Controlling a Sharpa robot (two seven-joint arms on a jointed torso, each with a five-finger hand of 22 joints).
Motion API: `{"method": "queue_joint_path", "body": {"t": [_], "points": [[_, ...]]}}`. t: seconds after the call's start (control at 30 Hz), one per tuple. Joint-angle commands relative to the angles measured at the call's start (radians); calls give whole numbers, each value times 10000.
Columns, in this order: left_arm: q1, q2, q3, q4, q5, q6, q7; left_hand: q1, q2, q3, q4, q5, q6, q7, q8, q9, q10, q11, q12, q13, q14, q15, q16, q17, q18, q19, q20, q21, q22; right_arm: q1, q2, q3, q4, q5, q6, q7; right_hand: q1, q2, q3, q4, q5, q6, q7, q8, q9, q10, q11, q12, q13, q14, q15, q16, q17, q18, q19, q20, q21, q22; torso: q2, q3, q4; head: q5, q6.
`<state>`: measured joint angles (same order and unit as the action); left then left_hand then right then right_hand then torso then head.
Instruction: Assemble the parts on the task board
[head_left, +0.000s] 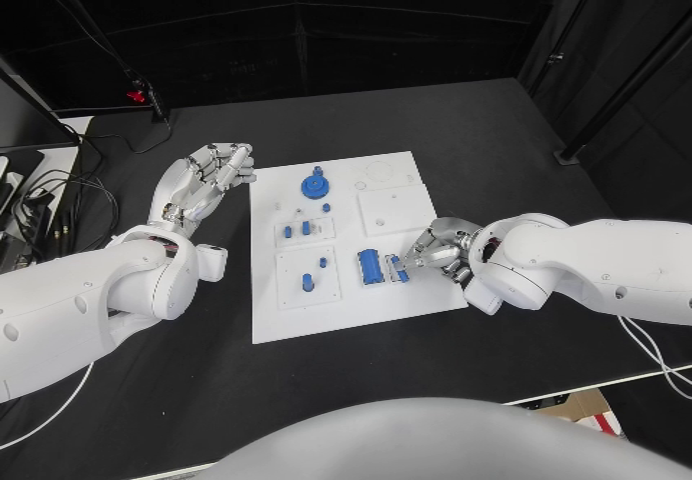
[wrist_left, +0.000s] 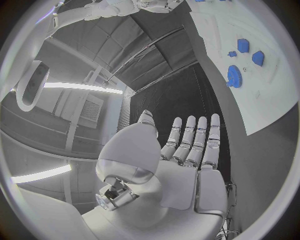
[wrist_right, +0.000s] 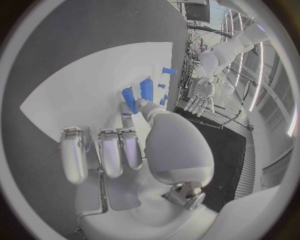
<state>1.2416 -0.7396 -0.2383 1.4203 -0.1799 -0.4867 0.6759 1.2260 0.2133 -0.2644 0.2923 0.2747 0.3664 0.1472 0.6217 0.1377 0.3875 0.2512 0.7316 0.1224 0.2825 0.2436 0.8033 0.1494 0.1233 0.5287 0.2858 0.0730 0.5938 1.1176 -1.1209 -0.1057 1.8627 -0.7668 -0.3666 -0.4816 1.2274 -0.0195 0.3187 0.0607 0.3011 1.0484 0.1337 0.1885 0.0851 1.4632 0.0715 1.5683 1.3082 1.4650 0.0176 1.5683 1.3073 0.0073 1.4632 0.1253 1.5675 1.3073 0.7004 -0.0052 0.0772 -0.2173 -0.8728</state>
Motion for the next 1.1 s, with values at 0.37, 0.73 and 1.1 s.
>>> {"method": "queue_joint_path", "body": {"t": [0.37,0.73,1.1], "points": [[13,3,10,12,1,79,51,87,12,-46,-18,71,-82,1440,41,-21,-56,3,45,-23,-49,-3,43,-25,-165,-43,32,21,-13,9,109,1,-6,-488,53,10,-67,181,-442,292,-911,183,-8,-243,-36,1076,-37,25,2626,1058,-29,25,2635,-73,1076,-9,33,2635,-1,-1,-5,15,2],[13,8,10,14,1,82,42,120,59,-28,-15,146,-93,1441,59,-53,-55,2,78,-62,-51,-4,76,-72,-165,-47,33,26,-21,9,179,1,-86,-534,224,-121,-38,163,-503,314,-986,173,-2,-281,-44,1076,-31,25,2626,1058,-31,25,2635,-73,1076,-12,33,2635,1,-3,0,29,2],[13,13,10,6,1,93,34,144,69,-25,-17,195,-97,1440,70,-71,-56,2,95,-85,-52,-4,94,-98,-164,-48,33,30,-26,9,224,1,-106,-760,423,-243,-386,-354,-1537,787,-1570,-66,50,-521,-82,1076,16,25,2626,1058,-13,25,2635,-73,1076,3,33,2635,-4,-1,-3,56,2]]}}
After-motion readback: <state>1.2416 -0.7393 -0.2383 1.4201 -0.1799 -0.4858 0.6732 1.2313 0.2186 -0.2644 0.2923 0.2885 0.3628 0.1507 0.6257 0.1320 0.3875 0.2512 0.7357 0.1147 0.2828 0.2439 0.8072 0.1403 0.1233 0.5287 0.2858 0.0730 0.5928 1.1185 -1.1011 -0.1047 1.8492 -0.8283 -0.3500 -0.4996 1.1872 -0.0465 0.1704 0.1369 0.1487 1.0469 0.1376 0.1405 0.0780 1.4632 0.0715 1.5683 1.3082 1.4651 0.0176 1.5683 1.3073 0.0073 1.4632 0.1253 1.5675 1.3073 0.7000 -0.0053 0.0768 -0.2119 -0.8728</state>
